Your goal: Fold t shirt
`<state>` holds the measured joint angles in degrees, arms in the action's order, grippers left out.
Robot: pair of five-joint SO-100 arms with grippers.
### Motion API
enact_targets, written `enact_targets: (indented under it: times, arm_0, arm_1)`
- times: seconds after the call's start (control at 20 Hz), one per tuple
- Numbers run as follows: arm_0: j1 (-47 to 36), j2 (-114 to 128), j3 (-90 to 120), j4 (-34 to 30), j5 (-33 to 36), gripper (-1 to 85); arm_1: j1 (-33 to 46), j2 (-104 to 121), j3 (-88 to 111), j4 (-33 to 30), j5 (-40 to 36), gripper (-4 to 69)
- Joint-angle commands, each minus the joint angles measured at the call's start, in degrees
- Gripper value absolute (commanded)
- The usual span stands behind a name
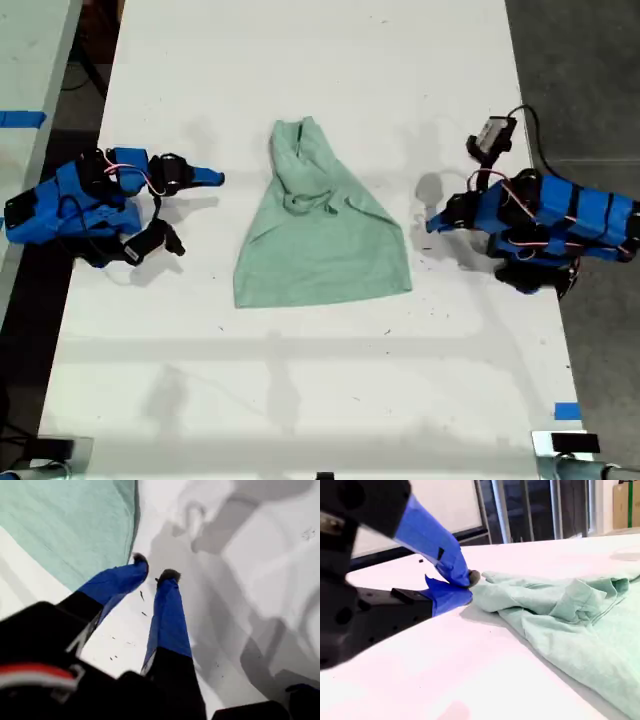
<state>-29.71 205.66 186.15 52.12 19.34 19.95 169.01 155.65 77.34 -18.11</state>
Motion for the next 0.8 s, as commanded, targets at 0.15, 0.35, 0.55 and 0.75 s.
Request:
enact_targets:
  times: [0.15, 0.35, 0.55, 0.75]
  arm_0:
    - [0.2, 0.5, 2.2, -0.9, 0.5, -0.3]
    - [0.3, 0.5, 2.2, -0.9, 0.5, -0.3]
    - [0.3, 0.5, 2.2, -0.9, 0.5, -0.3]
    - [0.4, 0.5, 2.2, -0.9, 0.5, -0.3]
  arm_1:
    - [-4.8, -33.6, -13.9, -17.0, 0.9, 20.0]
    - [-6.2, -47.3, -15.8, -27.2, 1.8, 19.5]
    - [-7.6, -52.5, -17.0, -31.9, 1.8, 14.7]
    - [-7.7, -54.4, -21.8, -25.7, 2.0, 0.2]
